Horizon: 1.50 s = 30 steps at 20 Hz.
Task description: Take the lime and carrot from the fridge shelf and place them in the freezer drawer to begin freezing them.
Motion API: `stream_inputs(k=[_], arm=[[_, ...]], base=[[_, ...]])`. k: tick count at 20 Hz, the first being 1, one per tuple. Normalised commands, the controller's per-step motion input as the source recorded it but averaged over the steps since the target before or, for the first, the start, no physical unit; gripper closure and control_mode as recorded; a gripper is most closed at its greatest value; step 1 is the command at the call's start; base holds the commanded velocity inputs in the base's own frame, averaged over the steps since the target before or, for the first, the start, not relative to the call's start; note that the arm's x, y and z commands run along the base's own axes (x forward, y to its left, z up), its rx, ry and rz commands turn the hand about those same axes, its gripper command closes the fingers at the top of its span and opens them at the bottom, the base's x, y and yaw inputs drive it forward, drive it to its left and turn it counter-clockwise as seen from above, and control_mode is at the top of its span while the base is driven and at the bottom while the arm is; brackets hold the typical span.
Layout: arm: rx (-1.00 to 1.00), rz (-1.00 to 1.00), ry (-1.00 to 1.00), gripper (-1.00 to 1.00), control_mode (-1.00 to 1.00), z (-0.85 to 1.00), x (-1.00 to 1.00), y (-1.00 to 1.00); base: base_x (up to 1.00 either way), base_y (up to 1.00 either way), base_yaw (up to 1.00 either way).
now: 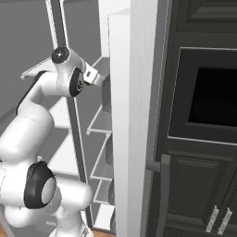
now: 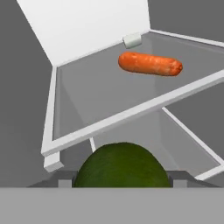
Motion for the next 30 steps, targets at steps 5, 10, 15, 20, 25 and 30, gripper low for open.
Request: stream_inputs(k=[5, 10, 15, 20, 25, 30], arm=[[0.00, 0.00, -0.01, 1.00, -1.00, 0.00, -1.00, 0.00], [0.00, 0.00, 0.08, 1.00, -1.00, 0.00, -0.89, 0.04], [0.00, 0.00, 0.24, 1.00, -1.00, 0.00, -0.46, 0.01], [0.00, 0.00, 0.10, 1.00, 1.00, -0.10, -0.44, 0.00], [0.00, 0.00, 0.00, 1.00, 1.00, 0.00, 0.00, 0.00], [0.00, 0.00, 0.00, 1.00, 1.00, 0.00, 0.00, 0.00]], base=[[0.00, 0.00, 0.00], [0.00, 0.00, 0.00], [0.00, 0.00, 0.00], [-0.40, 0.00, 0.01], [-0.97, 0.15, 0.02], [-0.51, 0.34, 0.07]])
